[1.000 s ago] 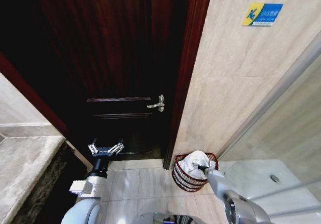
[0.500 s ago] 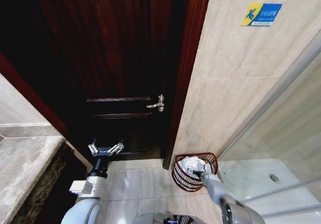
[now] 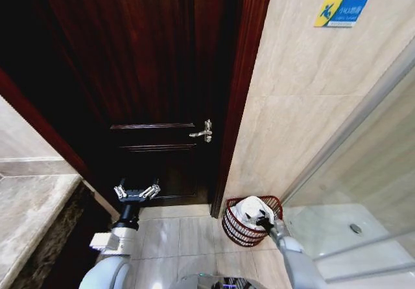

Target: Discard the used towel into the hamper.

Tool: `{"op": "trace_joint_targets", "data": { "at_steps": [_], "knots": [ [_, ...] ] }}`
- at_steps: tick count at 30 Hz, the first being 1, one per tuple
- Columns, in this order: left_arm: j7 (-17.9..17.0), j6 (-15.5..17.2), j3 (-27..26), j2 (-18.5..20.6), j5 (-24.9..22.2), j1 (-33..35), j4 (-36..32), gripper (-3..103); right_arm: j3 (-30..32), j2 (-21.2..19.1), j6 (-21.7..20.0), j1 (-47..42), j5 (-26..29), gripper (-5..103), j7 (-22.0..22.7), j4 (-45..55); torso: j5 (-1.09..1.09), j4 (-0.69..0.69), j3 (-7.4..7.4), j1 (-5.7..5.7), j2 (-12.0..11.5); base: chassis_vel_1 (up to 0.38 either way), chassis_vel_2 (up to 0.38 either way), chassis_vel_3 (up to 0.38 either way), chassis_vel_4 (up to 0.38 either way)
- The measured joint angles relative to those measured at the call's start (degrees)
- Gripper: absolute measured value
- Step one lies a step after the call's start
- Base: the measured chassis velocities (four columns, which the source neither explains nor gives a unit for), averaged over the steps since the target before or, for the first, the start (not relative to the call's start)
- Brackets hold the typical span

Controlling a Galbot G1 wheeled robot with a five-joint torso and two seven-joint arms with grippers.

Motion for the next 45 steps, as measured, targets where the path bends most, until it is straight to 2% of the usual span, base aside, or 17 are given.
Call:
{"op": "trace_joint_targets", "data": {
  "at_steps": [4, 7, 8, 10, 11, 12, 13, 14, 15, 16, 23, 38, 40, 43, 44, 45],
  "knots": [
    [0.0, 0.0, 0.0, 0.0, 0.0, 0.0, 0.0, 100, -0.7, -0.6, -3.2, 5.8, 1.6, 100, 3.0, -6.1, -0.01, 0.01, -0.75, -0.64, -1.4, 0.000, 0.000, 0.000, 0.000],
    [0.0, 0.0, 0.0, 0.0, 0.0, 0.0, 0.0, 100, -0.6, 0.5, -4.4, 13.1, 0.7, 100, 6.4, -14.7, -0.01, 0.06, -1.46, -1.23, -2.7, 0.000, 0.000, 0.000, 0.000],
    [0.0, 0.0, 0.0, 0.0, 0.0, 0.0, 0.0, 100, -0.6, 0.5, -4.4, 13.1, 0.7, 100, 6.4, -14.7, -0.01, 0.06, -1.46, -1.23, -2.7, 0.000, 0.000, 0.000, 0.000],
    [0.0, 0.0, 0.0, 0.0, 0.0, 0.0, 0.0, 100, -0.3, 1.6, -6.2, 16.2, -0.4, 100, 9.2, -18.7, -0.01, 0.06, -1.90, -1.59, -3.5, 0.000, 0.000, 0.000, 0.000],
    [0.0, 0.0, 0.0, 0.0, 0.0, 0.0, 0.0, 100, -0.2, 2.2, -8.3, 17.3, -1.9, 100, 11.8, -20.0, 0.00, 0.05, -2.16, -1.81, -4.0, 0.000, 0.000, 0.000, 0.000],
    [0.0, 0.0, 0.0, 0.0, 0.0, 0.0, 0.0, 100, -0.2, 2.2, -8.3, 17.3, -1.9, 100, 11.8, -20.0, 0.00, 0.05, -2.16, -1.81, -4.0, 0.000, 0.000, 0.000, 0.000],
    [0.0, 0.0, 0.0, 0.0, 0.0, 0.0, 0.0, 100, 0.1, 2.7, -10.9, 18.0, -3.6, 100, 14.5, -21.1, -0.03, 0.04, -2.48, -2.09, -4.6, 0.000, 0.000, 0.000, 0.000],
    [0.0, 0.0, 0.0, 0.0, 0.0, 0.0, 0.0, 100, 0.2, 2.8, -11.4, 18.2, -4.0, 100, 15.0, -21.4, -0.04, 0.03, -2.53, -2.13, -4.7, 0.000, 0.000, 0.000, 0.000],
    [0.0, 0.0, 0.0, 0.0, 0.0, 0.0, 0.0, 100, 0.7, 3.2, -14.3, 18.6, -5.5, 100, 17.4, -23.2, -0.03, 0.03, -2.90, -2.45, -5.3, 0.000, 0.000, 0.000, 0.000],
    [0.0, 0.0, 0.0, 0.0, 0.0, 0.0, 0.0, 100, 0.9, 3.2, -15.5, 18.6, -6.0, 100, 18.1, -23.8, -0.01, 0.03, -3.07, -2.59, -5.6, 0.000, 0.000, 0.000, 0.000],
    [0.0, 0.0, 0.0, 0.0, 0.0, 0.0, 0.0, 100, 1.8, 2.9, -18.9, 17.9, -8.0, 100, 18.6, -25.4, -0.02, 0.03, -4.19, -3.54, -7.7, 0.000, 0.000, 0.000, 0.000],
    [0.0, 0.0, 0.0, 0.0, 0.0, 0.0, 0.0, 100, 1.5, 2.1, -21.6, 18.1, -5.7, 100, 18.3, -24.5, -0.02, 0.03, -6.45, -5.41, -11.8, 0.000, 0.000, 0.000, 0.000],
    [0.0, 0.0, 0.0, 0.0, 0.0, 0.0, 0.0, 100, 0.8, 2.5, -20.9, 16.2, -4.8, 100, 18.3, -20.9, -0.02, 0.02, -6.73, -5.60, -12.3, 0.000, 0.000, 0.000, 0.000],
    [0.0, 0.0, 0.0, 0.0, 0.0, 0.0, 0.0, 100, -0.2, 2.9, -17.6, 13.5, -4.5, 100, 17.9, -16.1, 0.01, 0.02, -6.79, -5.63, -12.4, 0.000, 0.000, 0.000, 0.000],
    [0.0, 0.0, 0.0, 0.0, 0.0, 0.0, 0.0, 100, -1.0, 2.9, -16.9, 10.4, -4.2, 100, 17.0, -10.6, 0.03, 0.02, -6.80, -5.64, -12.5, 0.000, 0.000, 0.000, 0.000],
    [0.0, 0.0, 0.0, 0.0, 0.0, 0.0, 0.0, 100, -2.0, 2.5, -18.1, 6.8, -2.6, 100, 16.9, -3.8, 0.04, 0.03, -6.80, -5.63, -12.5, 0.000, 0.000, 0.000, 0.000]
  ]
}}
